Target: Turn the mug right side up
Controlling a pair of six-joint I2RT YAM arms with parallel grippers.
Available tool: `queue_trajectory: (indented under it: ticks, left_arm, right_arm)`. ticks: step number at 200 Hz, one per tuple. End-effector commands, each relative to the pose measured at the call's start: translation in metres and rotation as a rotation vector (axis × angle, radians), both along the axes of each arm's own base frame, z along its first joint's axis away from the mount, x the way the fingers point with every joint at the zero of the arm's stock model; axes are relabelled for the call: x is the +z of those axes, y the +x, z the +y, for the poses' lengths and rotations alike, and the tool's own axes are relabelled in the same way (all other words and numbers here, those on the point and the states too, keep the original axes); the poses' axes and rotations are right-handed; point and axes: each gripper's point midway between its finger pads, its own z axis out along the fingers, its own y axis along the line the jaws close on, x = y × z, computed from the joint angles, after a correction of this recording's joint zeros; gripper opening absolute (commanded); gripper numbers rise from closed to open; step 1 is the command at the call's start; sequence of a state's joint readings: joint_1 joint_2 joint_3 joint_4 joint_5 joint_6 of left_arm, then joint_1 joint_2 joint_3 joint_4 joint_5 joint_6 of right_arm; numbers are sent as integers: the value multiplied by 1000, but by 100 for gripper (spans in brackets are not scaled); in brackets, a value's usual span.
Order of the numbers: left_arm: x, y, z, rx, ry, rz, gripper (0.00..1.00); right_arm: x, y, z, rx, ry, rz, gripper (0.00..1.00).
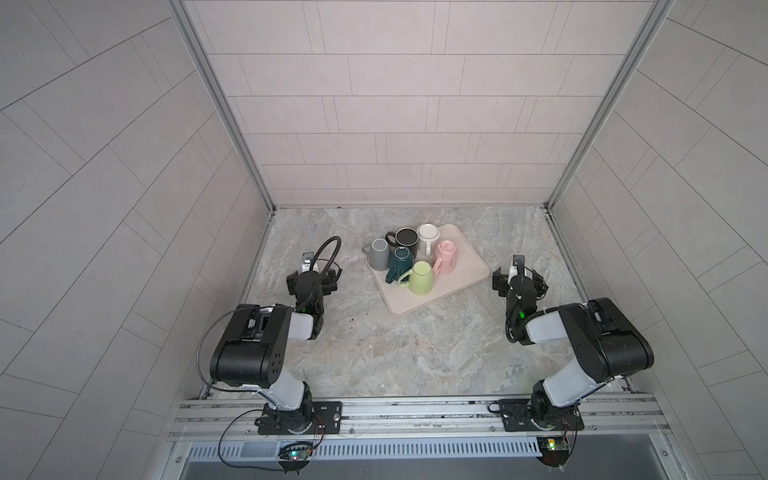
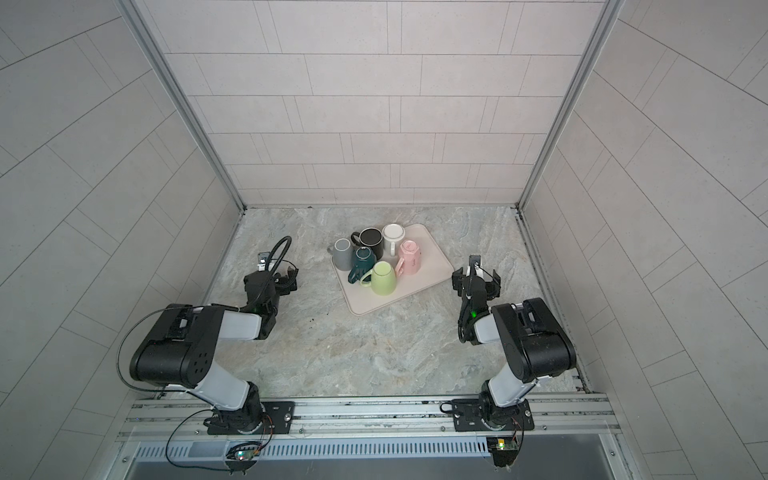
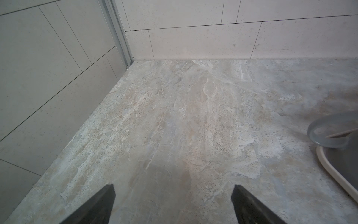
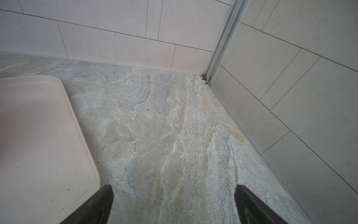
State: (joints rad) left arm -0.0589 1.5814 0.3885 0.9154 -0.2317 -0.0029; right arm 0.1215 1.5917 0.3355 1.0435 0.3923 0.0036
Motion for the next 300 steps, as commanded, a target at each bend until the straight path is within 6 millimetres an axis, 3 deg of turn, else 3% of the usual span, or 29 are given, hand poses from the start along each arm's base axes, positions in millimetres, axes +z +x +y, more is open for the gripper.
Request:
queue_trajectory:
  ticks: [1,93,109,130,158,178,204,216,220,258,300]
  left_arm:
    - [3,3,1,3,-6,-15,100]
    - [2,5,0,-13,-27,-8,100]
    - [2,4,1,-14,-25,-12,100]
    - [19,5,-4,-36,-19,1,100]
    - [43,-1,-7,15,21,56,100]
    - [65,-4,-31,-21,41,34,100]
    - [102,-12,-55,-8,50,8,100]
    - [111,-16,-65,-21,6,32,100]
    - [113,-17,-69,-30,-5,38,100]
    - [92,-51,-102,-86,0,113,100]
    - [67,-96,-126,-187,20,126,100]
  right_arm:
    - [1,0,-2,-7,-4,-6,99]
    - [2,-1,-2,-9,-4,-9,99]
    - [10,-5,-4,-51,-26,-36,99]
    - [29,-14,0,-75,-81,-59,98]
    - [64,-13,41,19,-227,-50,100]
    - [89,-17,52,32,-139,-135,99]
    - [111,-19,49,-10,-43,-73,99]
    - [114,-23,49,-19,5,-1,99]
    - [124,-21,51,-11,25,8,99]
    - [134,-33,63,34,136,149,98]
    - [122,-35,103,123,316,242,95]
